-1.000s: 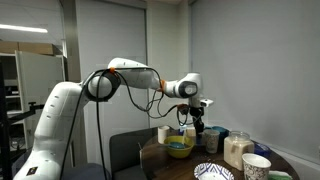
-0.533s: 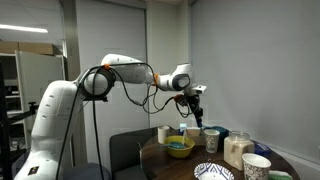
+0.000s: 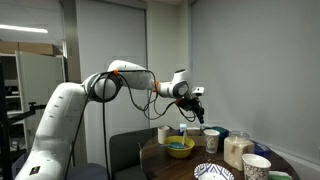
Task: Pick up the blue block, then drop it into the small crate
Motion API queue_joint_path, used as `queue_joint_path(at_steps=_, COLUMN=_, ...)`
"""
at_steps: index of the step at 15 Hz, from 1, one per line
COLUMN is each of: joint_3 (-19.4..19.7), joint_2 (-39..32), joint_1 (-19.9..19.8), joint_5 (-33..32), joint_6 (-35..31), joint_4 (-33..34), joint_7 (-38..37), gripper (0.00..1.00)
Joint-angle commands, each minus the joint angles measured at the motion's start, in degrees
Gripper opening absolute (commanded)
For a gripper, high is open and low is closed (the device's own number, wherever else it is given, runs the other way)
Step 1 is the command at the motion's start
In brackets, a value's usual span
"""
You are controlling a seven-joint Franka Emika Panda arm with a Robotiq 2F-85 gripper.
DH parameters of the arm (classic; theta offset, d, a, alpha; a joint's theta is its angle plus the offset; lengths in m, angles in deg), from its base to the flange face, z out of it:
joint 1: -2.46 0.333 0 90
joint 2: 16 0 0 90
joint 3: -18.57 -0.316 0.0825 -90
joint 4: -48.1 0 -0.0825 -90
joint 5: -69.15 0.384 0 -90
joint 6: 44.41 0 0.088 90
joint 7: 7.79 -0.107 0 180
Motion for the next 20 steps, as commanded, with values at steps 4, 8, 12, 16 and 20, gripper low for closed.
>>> queue_joint_path(at_steps=4, joint_3=-0.05, joint_2=-1.45, joint_1=0.7, joint_5=1.0, joint_6=11.31, joint_4=3.92, joint_7=3.17, gripper=0.08)
queue_joint_path(at_steps=8, joint_3=-0.87, joint_2=-2.62, joint_1=0.2, joint_5=2.52, joint_6=17.01, joint_4=6.05, joint_7=5.07, gripper=0.08)
queue_joint_path(at_steps=12, joint_3=-1.73, joint_2=-3.71, joint_1=-0.38, joint_5=4.71, joint_6=18.53, joint_4=7.39, joint_7=8.53, gripper=0.18)
queue_joint_path(at_steps=16, joint_3=-1.5, joint_2=-4.17, joint_1=-0.35, joint_5=4.6, joint_6=20.88, joint_4=8.64, joint_7=8.8, gripper=0.72)
queue_joint_path(at_steps=20, joint_3=-1.02, joint_2=-2.98, joint_1=-0.29, joint_5=3.82, joint_6=18.94, joint_4=6.79, joint_7=8.95, gripper=0.99)
